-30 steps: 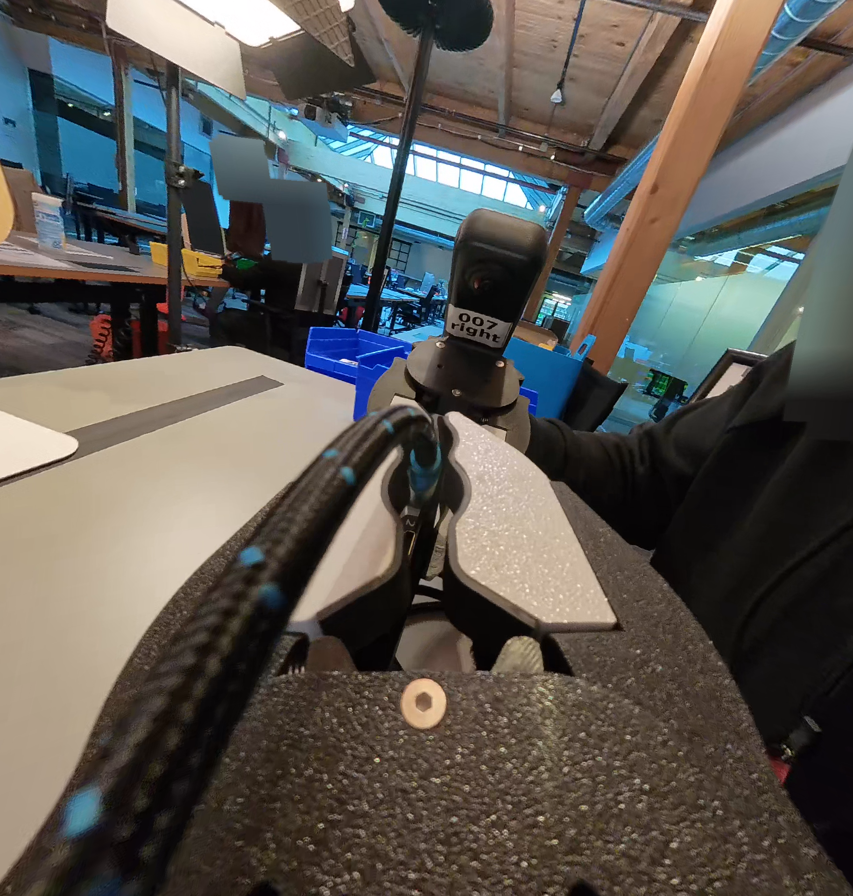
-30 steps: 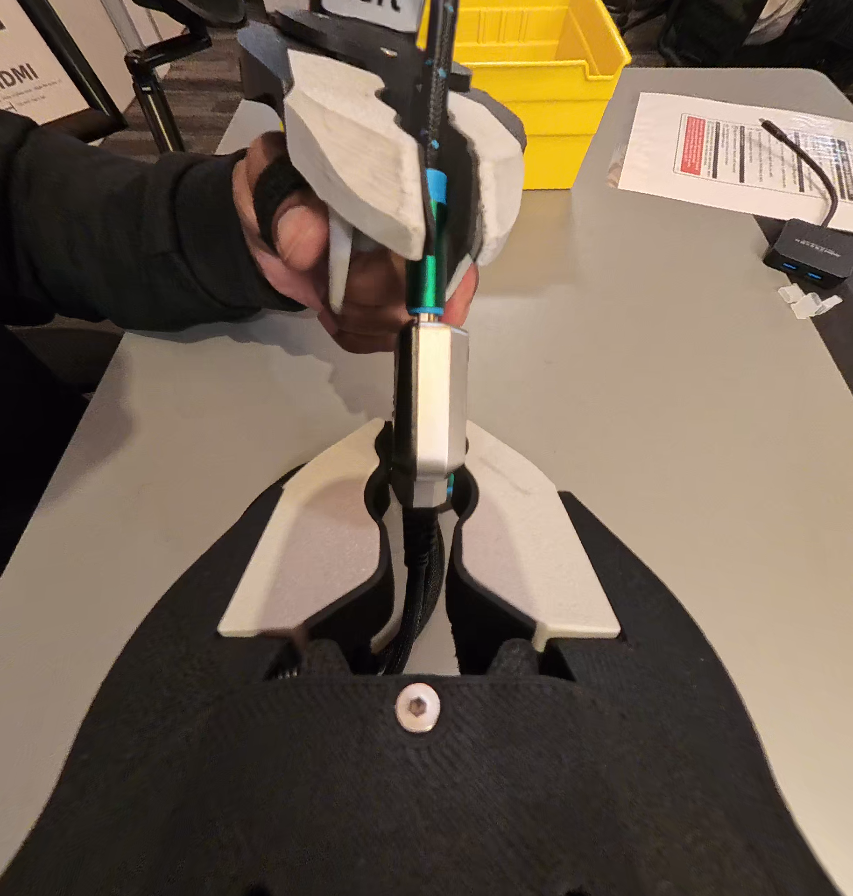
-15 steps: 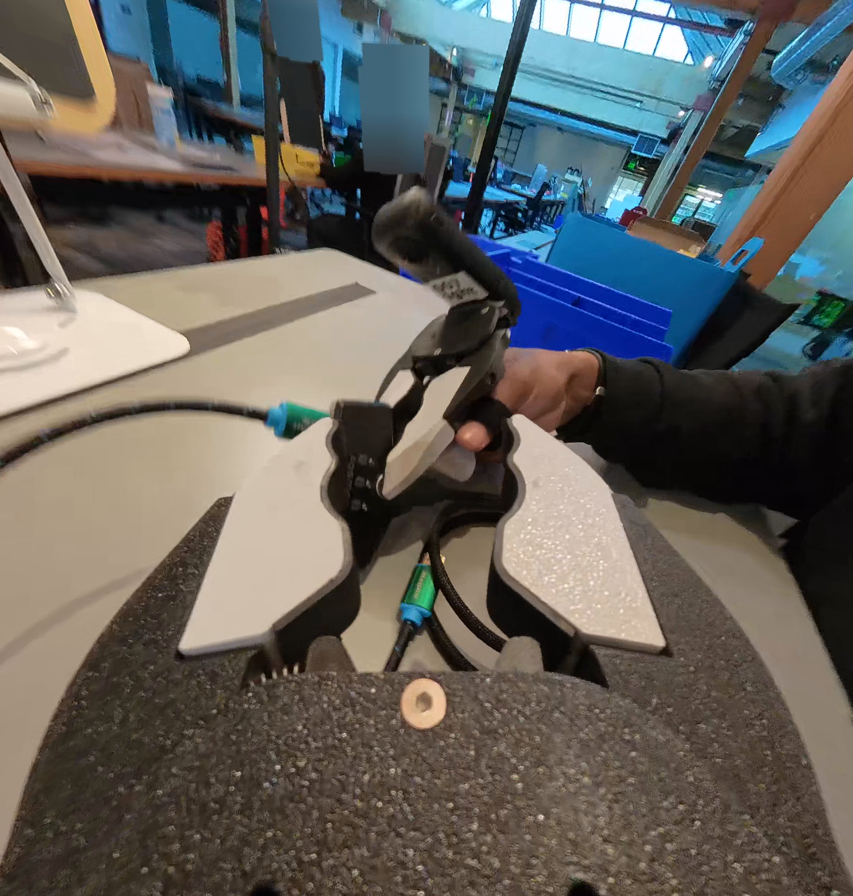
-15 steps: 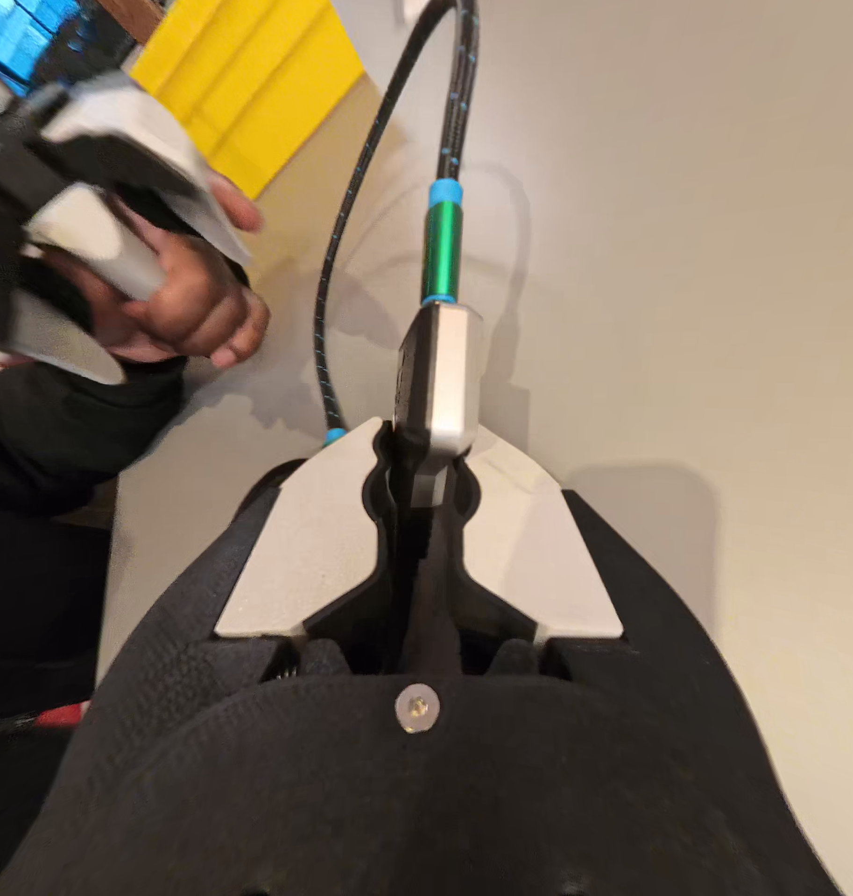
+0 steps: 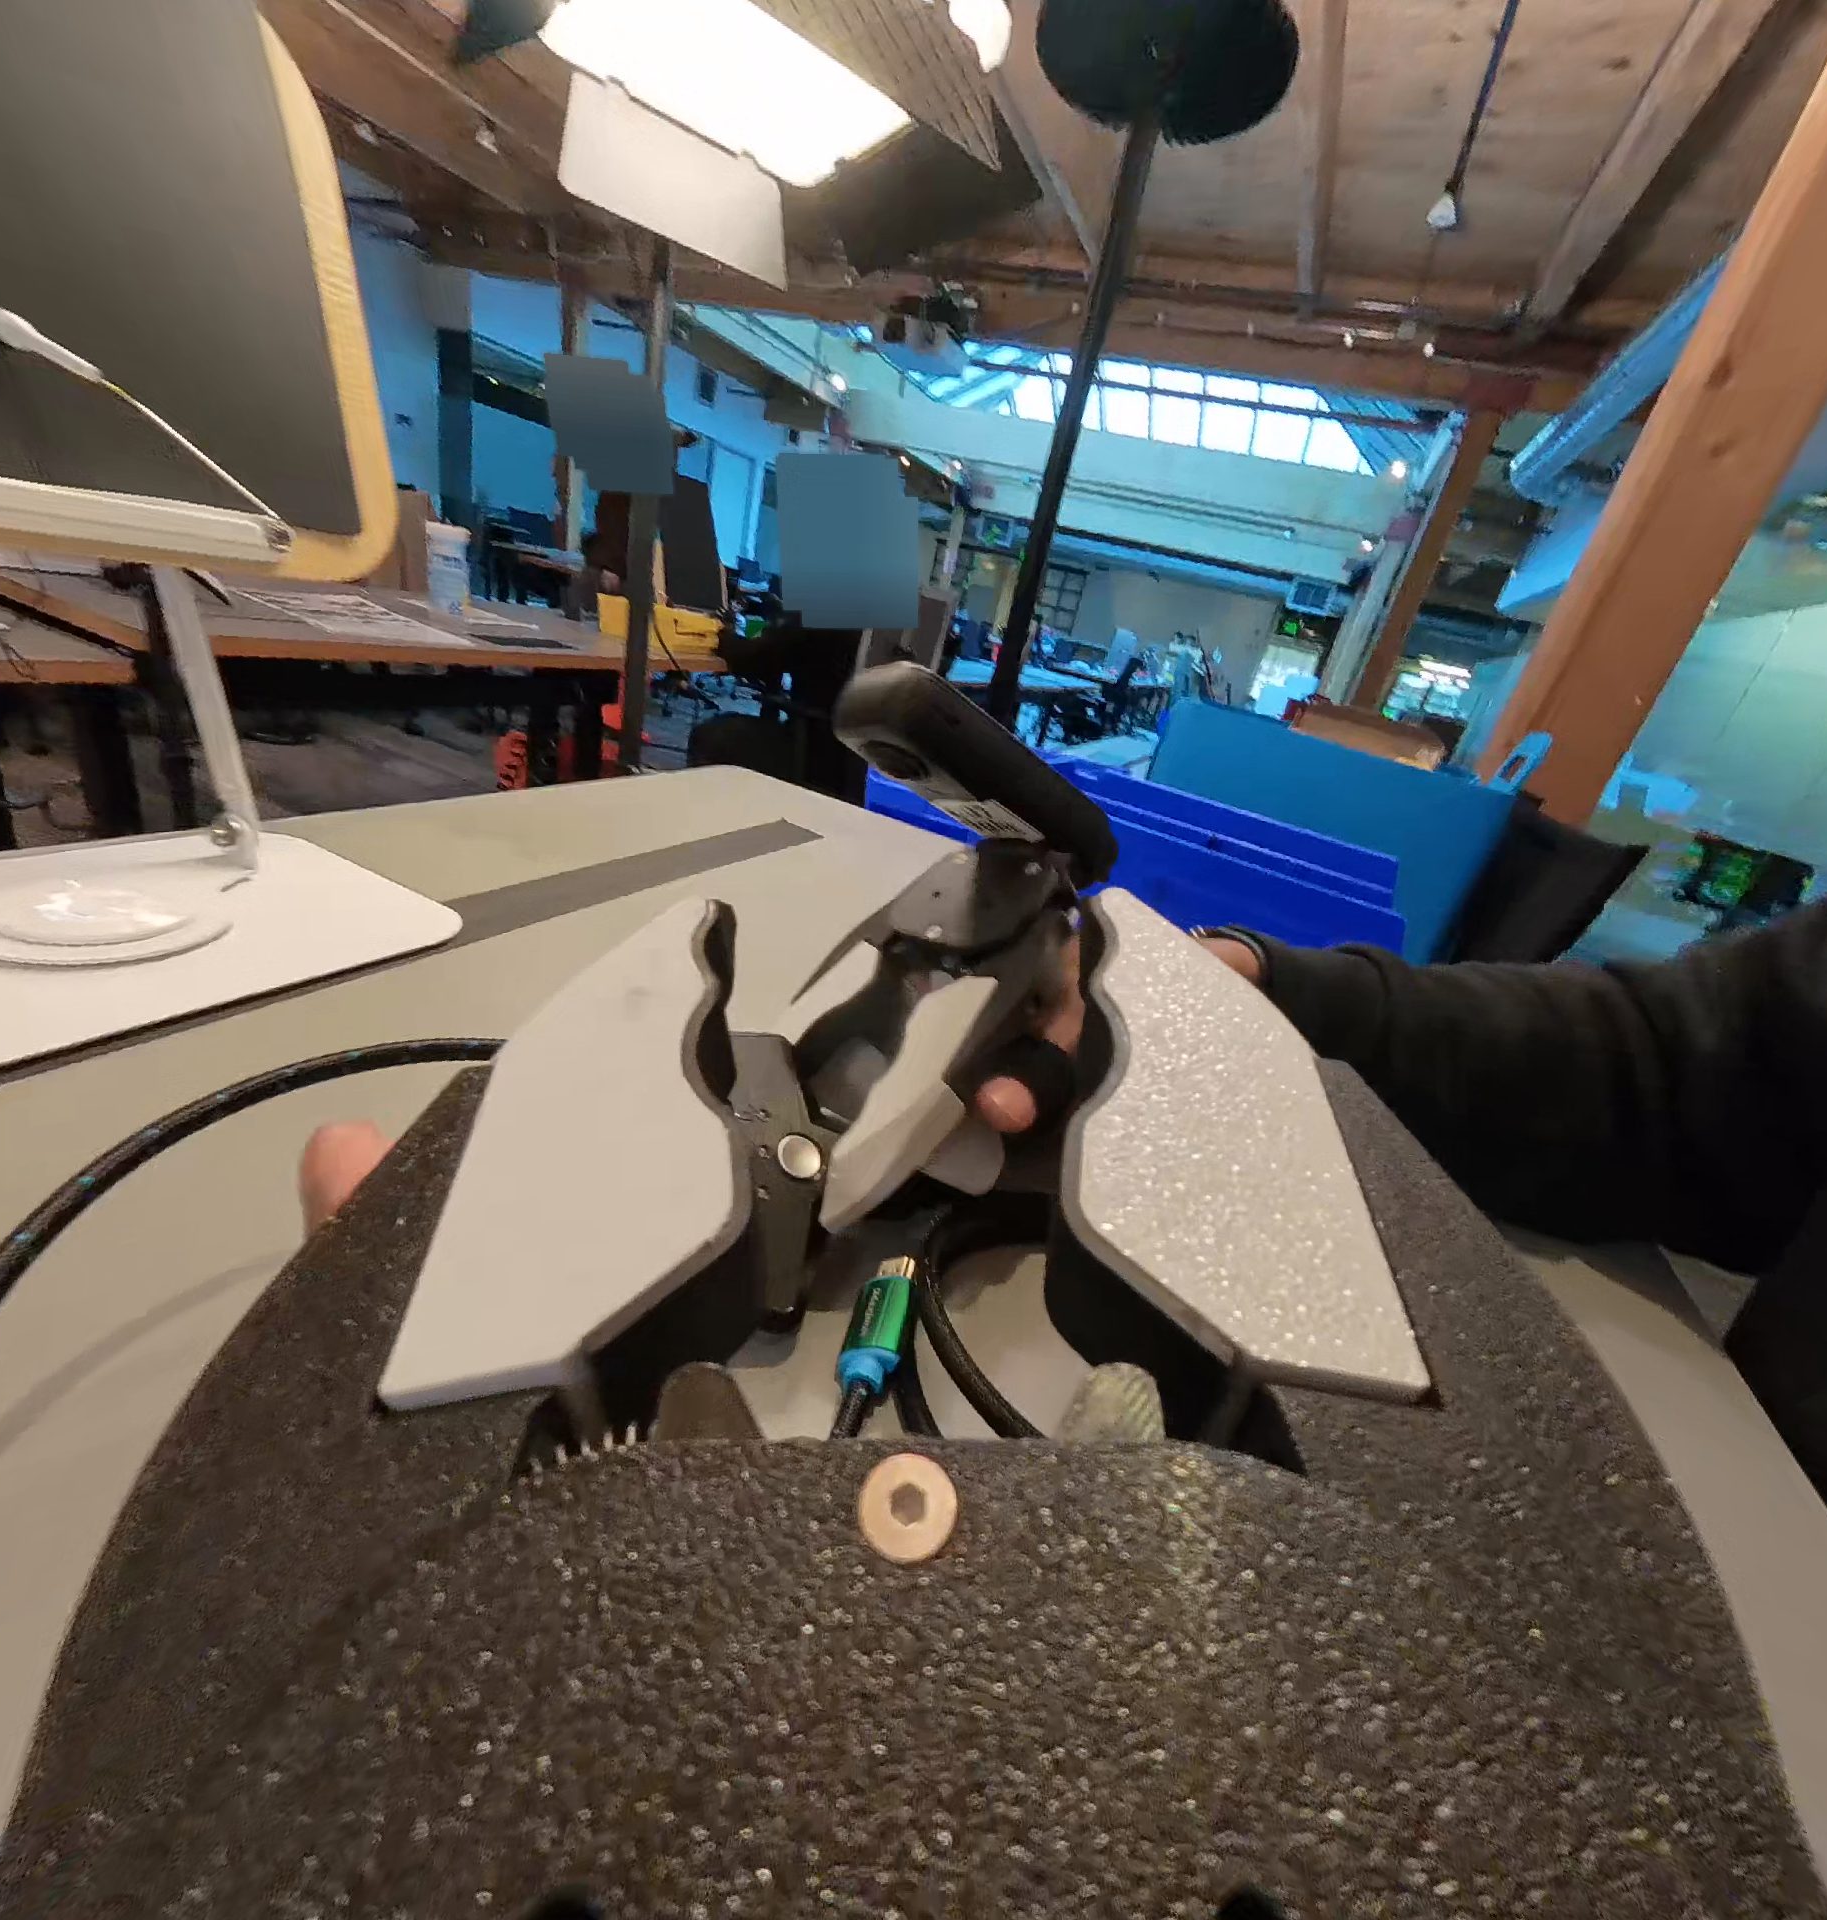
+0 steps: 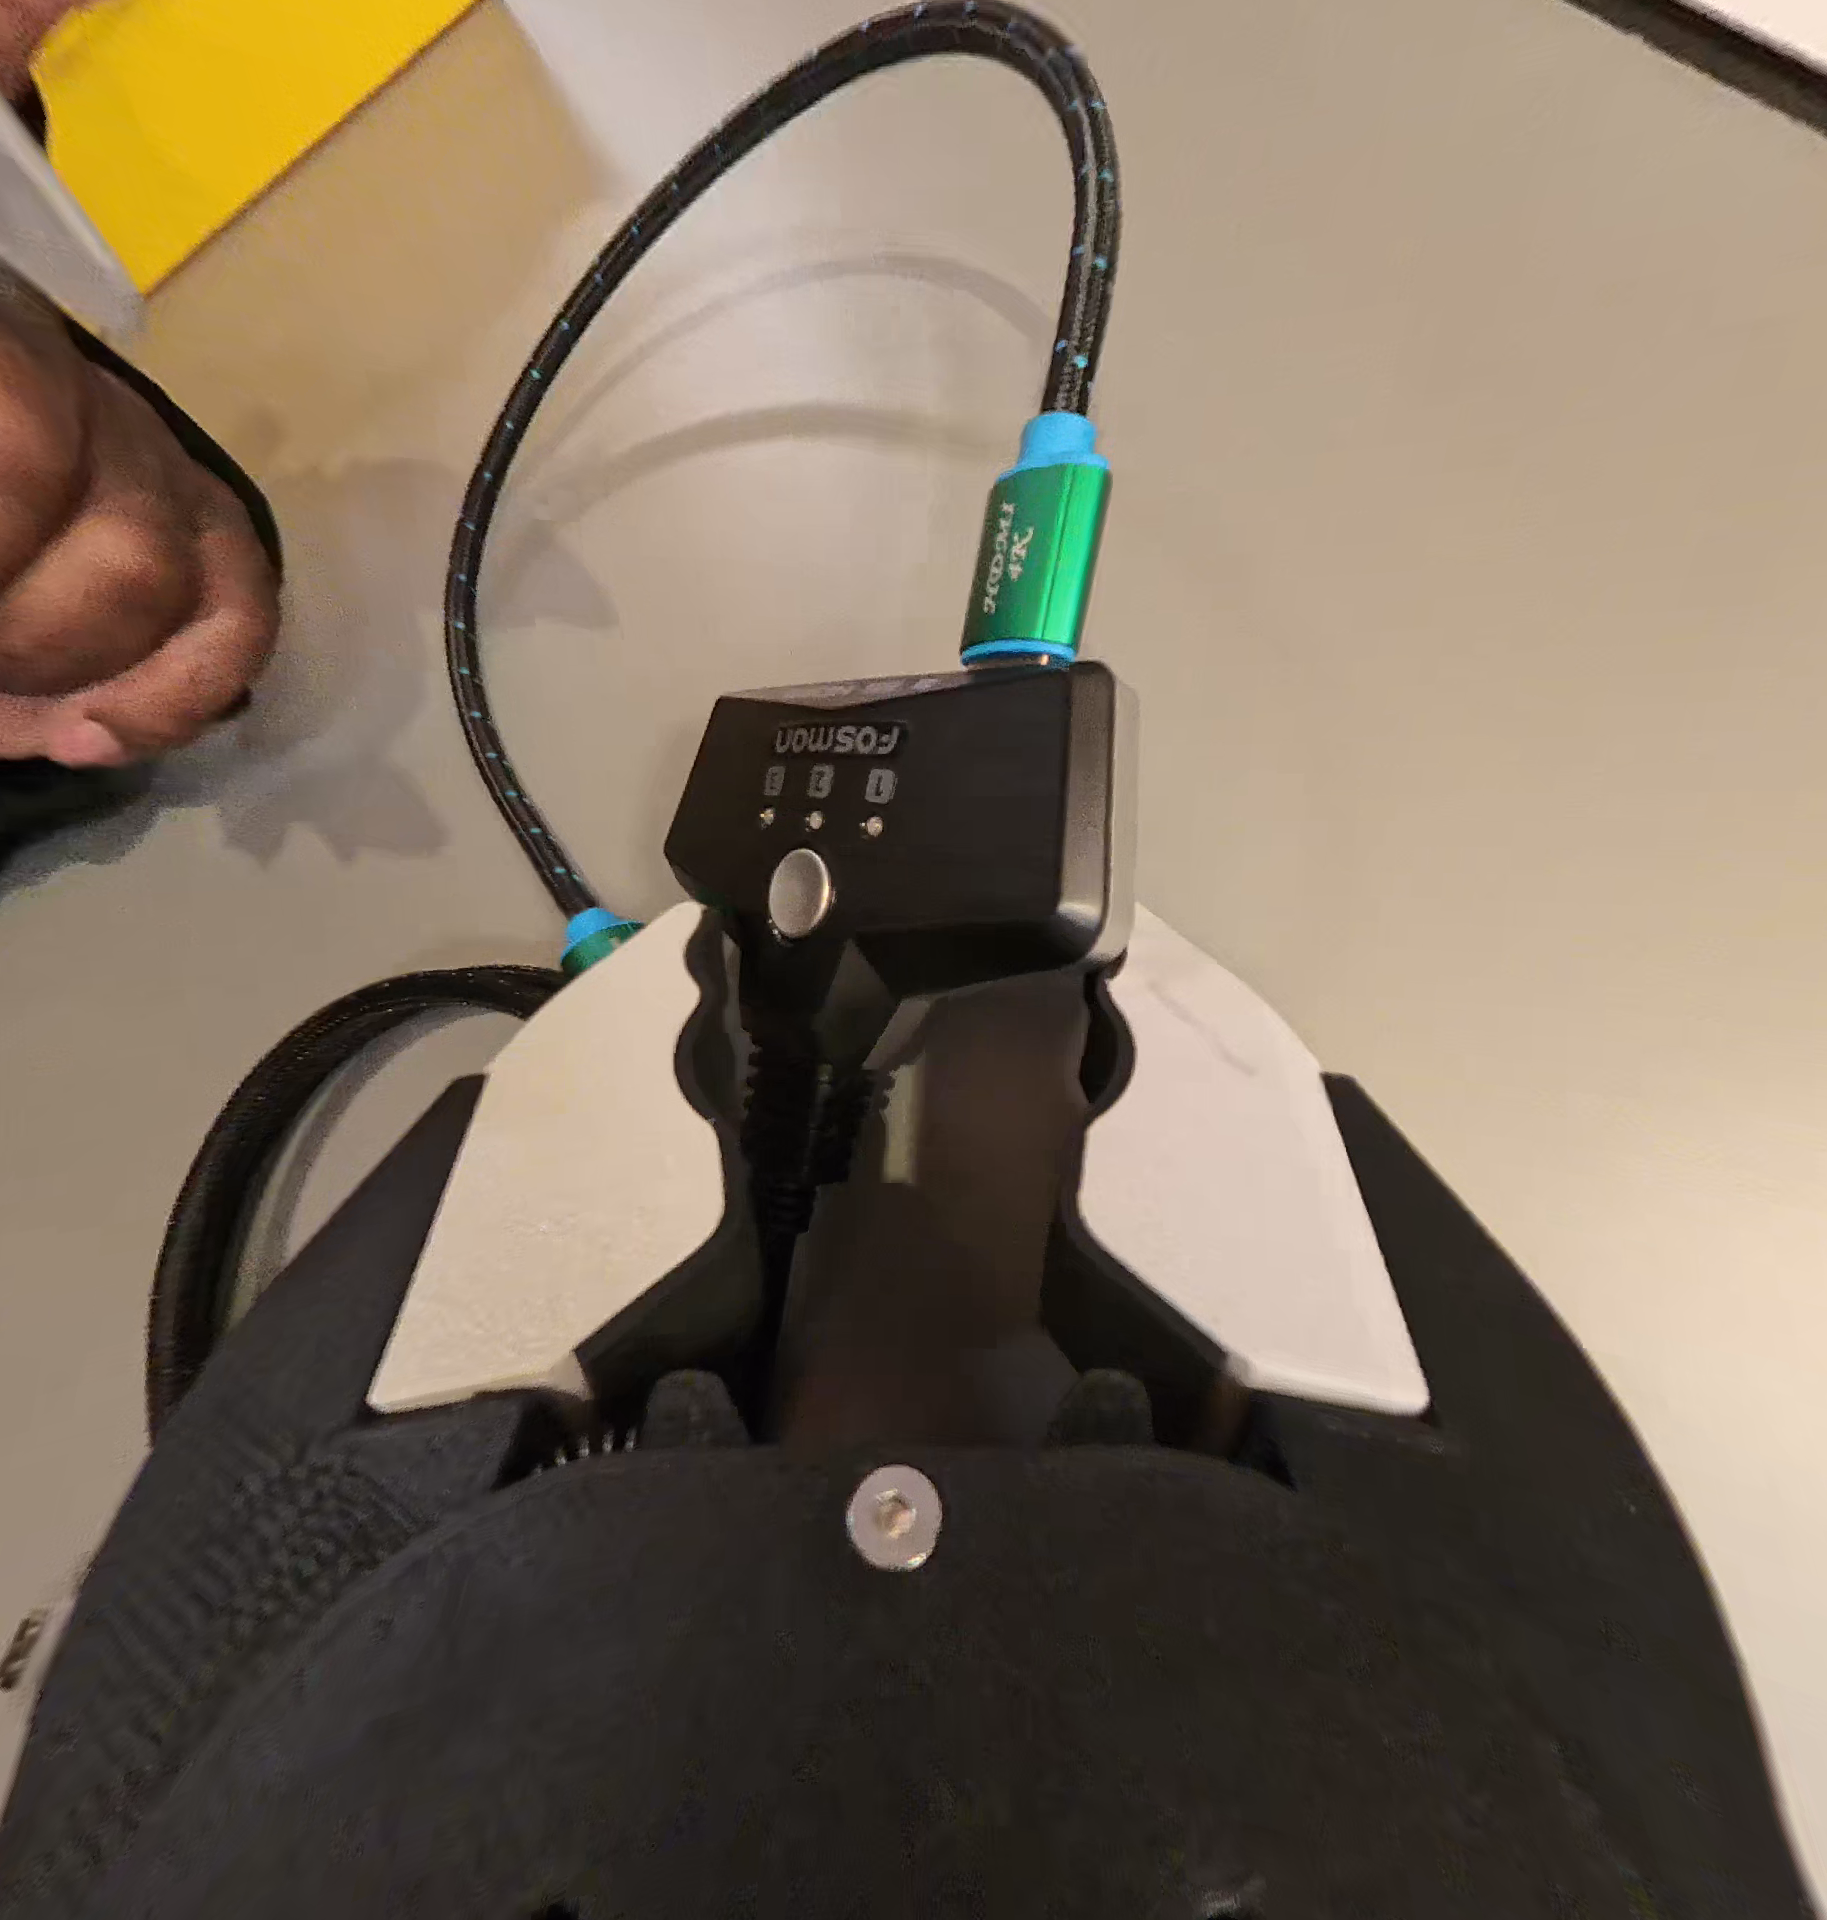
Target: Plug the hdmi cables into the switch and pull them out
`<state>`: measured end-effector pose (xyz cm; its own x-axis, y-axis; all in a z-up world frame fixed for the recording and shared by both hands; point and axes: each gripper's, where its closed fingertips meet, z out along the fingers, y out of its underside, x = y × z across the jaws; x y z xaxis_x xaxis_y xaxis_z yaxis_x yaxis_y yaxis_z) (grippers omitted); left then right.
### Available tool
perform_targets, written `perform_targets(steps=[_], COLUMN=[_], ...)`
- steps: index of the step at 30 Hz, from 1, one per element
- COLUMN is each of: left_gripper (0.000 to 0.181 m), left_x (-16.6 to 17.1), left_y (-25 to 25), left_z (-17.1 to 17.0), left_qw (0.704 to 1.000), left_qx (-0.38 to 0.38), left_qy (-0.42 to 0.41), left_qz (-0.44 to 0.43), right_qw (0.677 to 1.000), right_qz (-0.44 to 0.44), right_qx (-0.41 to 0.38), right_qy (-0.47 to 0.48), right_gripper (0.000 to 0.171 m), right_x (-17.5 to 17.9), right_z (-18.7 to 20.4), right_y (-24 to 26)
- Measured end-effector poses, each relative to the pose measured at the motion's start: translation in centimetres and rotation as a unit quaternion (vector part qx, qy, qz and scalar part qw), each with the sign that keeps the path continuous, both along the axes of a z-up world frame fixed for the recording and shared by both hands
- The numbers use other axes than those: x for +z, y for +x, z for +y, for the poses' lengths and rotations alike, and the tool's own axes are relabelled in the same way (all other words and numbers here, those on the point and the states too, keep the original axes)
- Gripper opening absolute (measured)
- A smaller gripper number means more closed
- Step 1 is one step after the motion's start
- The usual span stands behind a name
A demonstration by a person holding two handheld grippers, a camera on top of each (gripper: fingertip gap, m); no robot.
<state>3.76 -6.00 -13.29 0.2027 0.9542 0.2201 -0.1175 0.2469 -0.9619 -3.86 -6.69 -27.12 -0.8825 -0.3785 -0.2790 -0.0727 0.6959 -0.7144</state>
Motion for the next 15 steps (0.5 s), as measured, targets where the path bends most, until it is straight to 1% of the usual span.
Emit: perform_targets(steps=[3,6,10,13,15], left_gripper=[0.068,0.067,0.06,0.061,0.062], left_x=[0.8,0.6,0.3,0.1,0.0], left_y=[0.7,1.0,1.3,2.0,3.5], left_z=[-0.8,-2.0,-3.4,-4.4,-4.9], left_qw=[0.999,0.998,0.996,0.993,0.99], left_qx=[0.027,0.056,0.085,0.112,0.129], left_qy=[-0.011,-0.022,-0.023,-0.005,0.014], left_qz=[0.023,0.009,-0.004,-0.026,-0.057], right_qw=[0.999,0.998,0.999,1.0,1.0], right_qz=[0.047,0.063,0.052,0.025,0.007], right_qx=[-0.007,-0.014,-0.015,-0.019,-0.02], right_qy=[-0.016,-0.017,0.001,0.004,0.003], right_gripper=[0.072,0.074,0.076,0.075,0.074], right_x=[-0.2,-0.3,-0.7,-0.4,-0.2], right_z=[0.2,0.6,1.3,1.4,1.4], right_y=[-0.4,-1.0,-1.7,-2.0,-2.0])
